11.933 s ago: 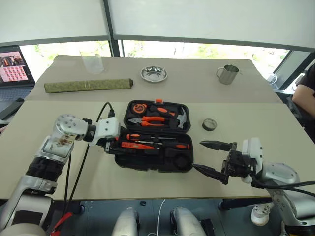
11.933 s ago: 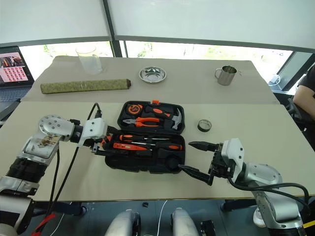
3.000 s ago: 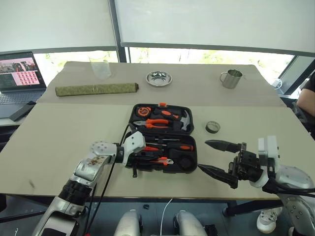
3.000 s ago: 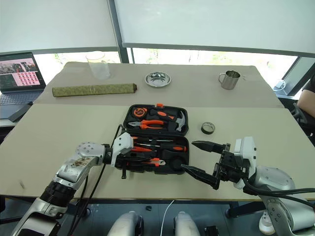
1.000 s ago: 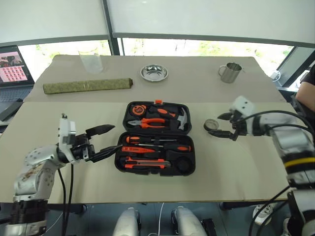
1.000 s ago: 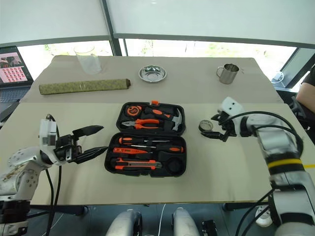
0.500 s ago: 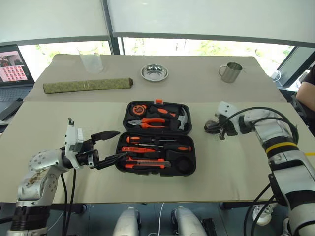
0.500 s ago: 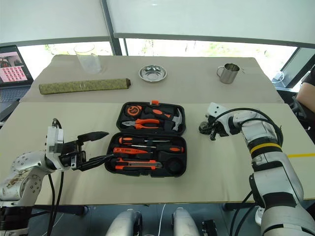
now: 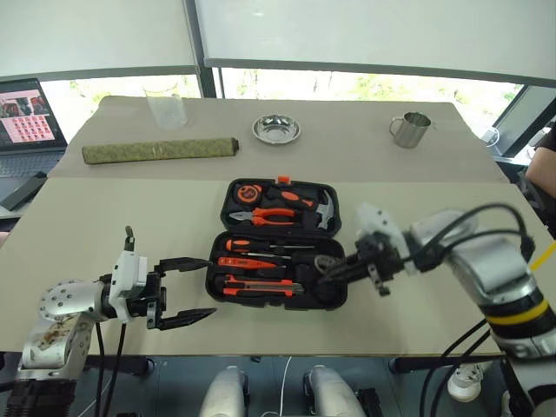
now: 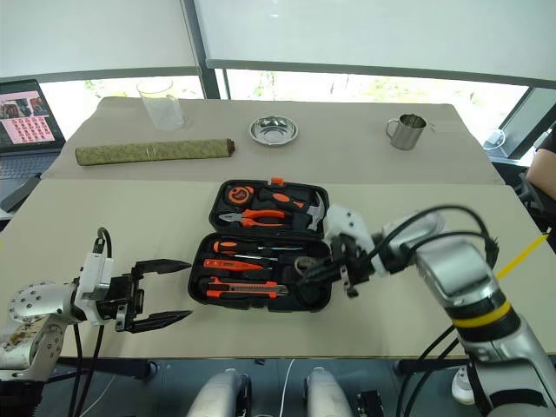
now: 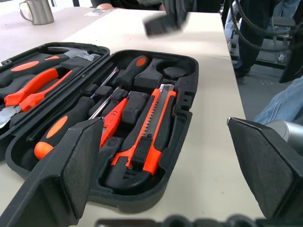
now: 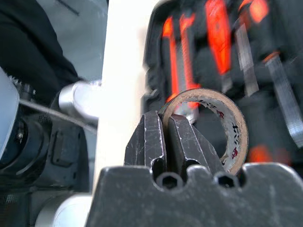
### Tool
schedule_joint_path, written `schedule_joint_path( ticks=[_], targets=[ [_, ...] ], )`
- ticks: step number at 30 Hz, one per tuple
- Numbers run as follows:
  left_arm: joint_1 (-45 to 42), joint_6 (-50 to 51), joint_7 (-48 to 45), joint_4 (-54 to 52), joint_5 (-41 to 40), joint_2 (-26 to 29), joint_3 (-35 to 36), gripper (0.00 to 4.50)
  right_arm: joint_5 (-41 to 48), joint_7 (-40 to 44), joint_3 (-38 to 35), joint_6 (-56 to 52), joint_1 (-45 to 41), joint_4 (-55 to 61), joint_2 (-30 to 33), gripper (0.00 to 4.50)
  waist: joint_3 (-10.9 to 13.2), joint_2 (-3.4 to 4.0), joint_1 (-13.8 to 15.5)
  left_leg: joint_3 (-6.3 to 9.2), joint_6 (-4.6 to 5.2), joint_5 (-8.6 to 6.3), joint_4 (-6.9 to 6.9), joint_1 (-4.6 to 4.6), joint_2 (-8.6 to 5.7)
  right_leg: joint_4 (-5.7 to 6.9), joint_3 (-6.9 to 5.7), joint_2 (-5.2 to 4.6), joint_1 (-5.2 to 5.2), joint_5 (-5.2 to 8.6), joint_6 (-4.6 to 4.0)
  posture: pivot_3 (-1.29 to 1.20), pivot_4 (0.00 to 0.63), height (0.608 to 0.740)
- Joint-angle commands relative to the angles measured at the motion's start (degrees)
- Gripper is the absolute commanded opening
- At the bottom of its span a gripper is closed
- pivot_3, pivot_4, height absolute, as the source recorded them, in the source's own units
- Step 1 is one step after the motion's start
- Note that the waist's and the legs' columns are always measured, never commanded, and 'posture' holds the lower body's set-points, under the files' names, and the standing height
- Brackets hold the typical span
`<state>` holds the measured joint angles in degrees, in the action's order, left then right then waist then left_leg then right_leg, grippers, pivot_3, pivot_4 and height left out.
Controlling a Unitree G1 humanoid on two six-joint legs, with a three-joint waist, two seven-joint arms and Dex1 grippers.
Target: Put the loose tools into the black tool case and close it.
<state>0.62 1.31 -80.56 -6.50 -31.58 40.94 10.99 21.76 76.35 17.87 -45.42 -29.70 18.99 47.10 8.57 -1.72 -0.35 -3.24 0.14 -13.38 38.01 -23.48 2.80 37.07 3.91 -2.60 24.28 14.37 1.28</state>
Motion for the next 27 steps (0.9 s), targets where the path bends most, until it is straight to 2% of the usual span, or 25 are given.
schedule_joint_path(
  ticks=[1,11,16,20,24,25,27],
  targets=[
    [0.8,0.0,0.1,-2.3,-1.0,0.1,-0.4,4.50,-3.2,-2.0,2.2,2.3,2.2,2.1,2.1,0.08,0.0,0.00,-0.2,-0.01,0.00,0.00,0.00,-0.02,0.00,0.00,0.00,0.01,0.02,0.00,0.00,0.00,0.150,0.740],
    [0.6,0.1,0.6,-2.0,-1.1,0.3,-0.3,4.50,-6.5,-5.3,4.3,5.4,0.3,-1.6,0.7,0.08,-0.2,-0.37,-0.3,0.01,0.00,0.00,0.00,0.18,0.04,0.01,0.02,0.08,-0.14,0.00,-0.01,0.00,0.150,0.740],
    [0.6,0.2,1.2,-2.2,-1.0,0.1,-0.5,4.50,-6.9,-3.5,5.7,4.7,-1.5,-3.0,1.4,0.08,-0.1,-0.37,-0.3,-0.01,0.00,0.01,0.03,0.10,0.03,0.02,0.02,0.07,-0.07,0.00,-0.01,0.00,0.150,0.740],
    [0.8,0.2,1.8,-2.4,-0.9,0.0,-0.5,4.50,-7.0,-1.2,6.5,5.4,-2.5,-3.1,2.2,1.37,-0.1,-0.37,-0.3,0.01,-0.01,0.01,0.03,0.10,0.02,0.02,0.02,0.06,-0.08,0.00,-0.01,0.00,0.150,0.740],
    [1.0,1.8,4.4,-2.5,-1.9,-0.1,1.2,4.50,0.7,4.3,0.4,6.5,-3.5,-2.7,1.7,2.74,-0.1,-0.38,-0.4,0.01,0.00,0.00,0.03,0.11,0.05,0.02,0.02,0.09,-0.06,0.00,-0.01,0.00,0.150,0.740],
    [1.2,2.2,5.3,-2.6,-2.1,-0.1,1.7,4.50,2.0,5.2,-1.1,7.3,-3.3,-3.5,1.7,2.98,-0.1,-0.38,-0.4,0.03,0.00,0.00,0.03,0.11,0.06,0.02,0.02,0.10,-0.06,0.00,-0.01,0.00,0.150,0.740],
    [1.4,3.9,8.0,-2.8,-2.6,-0.3,3.0,4.50,3.9,7.2,-3.7,8.3,-2.8,-5.4,2.9,2.98,-0.1,-0.39,-0.4,0.03,0.00,0.00,0.03,0.12,0.06,0.03,0.02,0.09,-0.08,-0.01,-0.01,0.00,0.150,0.740]
  ],
)
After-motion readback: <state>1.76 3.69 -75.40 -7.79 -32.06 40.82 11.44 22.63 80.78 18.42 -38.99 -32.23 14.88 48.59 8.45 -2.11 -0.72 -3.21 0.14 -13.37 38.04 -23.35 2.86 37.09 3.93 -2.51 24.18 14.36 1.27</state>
